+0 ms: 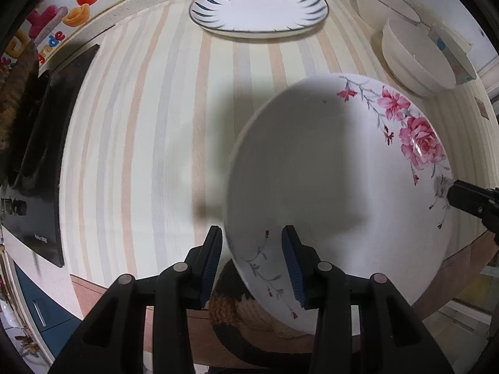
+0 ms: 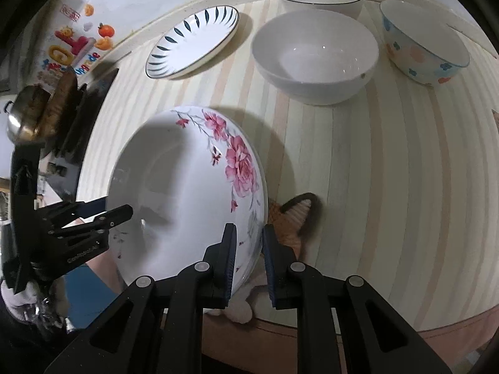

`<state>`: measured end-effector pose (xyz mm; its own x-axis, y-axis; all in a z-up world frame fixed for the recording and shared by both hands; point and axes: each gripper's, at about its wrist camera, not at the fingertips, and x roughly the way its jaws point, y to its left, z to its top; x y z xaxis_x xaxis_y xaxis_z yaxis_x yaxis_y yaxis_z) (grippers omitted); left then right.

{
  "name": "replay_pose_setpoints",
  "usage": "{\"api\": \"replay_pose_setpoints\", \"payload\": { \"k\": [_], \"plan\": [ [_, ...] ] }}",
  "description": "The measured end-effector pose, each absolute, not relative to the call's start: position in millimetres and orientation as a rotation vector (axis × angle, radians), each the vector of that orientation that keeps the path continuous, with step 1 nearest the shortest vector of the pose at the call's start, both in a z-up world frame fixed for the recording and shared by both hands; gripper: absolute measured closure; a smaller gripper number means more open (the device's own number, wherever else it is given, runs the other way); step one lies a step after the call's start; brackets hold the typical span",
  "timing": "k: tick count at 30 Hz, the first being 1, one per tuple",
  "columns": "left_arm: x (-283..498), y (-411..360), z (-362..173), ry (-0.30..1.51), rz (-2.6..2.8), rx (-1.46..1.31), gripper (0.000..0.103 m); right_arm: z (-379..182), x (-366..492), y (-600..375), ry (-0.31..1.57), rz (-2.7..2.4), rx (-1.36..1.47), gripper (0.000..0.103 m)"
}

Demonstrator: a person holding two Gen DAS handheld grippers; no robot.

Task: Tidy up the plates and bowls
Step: 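Release the stack and grasp the blue-striped plate rim with both grippers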

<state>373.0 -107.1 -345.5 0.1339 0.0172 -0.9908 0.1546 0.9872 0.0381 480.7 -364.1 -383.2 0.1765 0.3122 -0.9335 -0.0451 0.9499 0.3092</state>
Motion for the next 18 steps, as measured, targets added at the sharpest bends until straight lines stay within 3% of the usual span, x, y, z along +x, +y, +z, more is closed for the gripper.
{"api": "replay_pose_setpoints", "payload": {
  "k": [7, 8, 10, 12, 18],
  "plan": [
    [404.7, -83.4, -287.2, 1.347, -0.117, 0.039, 0.065, -328.2, 507.6, -373.0, 1.307, 0.23, 0.304, 0.081],
    [416.2, -79.8, -279.1, 1.327, -0.119, 0.023, 0.065, -319.0, 517.9, -369.6, 1.294, 0.239, 0.312, 0.078],
    [448.3, -69.2, -268.8, 1.293, -0.105, -0.011, 0.063, -303.1, 547.7, -360.5, 1.261, 0.267, 0.345, 0.06],
    [482.9, -55.2, -271.0, 1.279, -0.082, -0.036, 0.063, -296.8, 582.9, -347.9, 1.242, 0.26, 0.361, 0.055],
    [574.6, -36.0, -313.2, 1.357, -0.075, -0.116, 0.063, -343.9, 693.4, -311.5, 1.325, 0.162, 0.305, 0.055]
  ]
}}
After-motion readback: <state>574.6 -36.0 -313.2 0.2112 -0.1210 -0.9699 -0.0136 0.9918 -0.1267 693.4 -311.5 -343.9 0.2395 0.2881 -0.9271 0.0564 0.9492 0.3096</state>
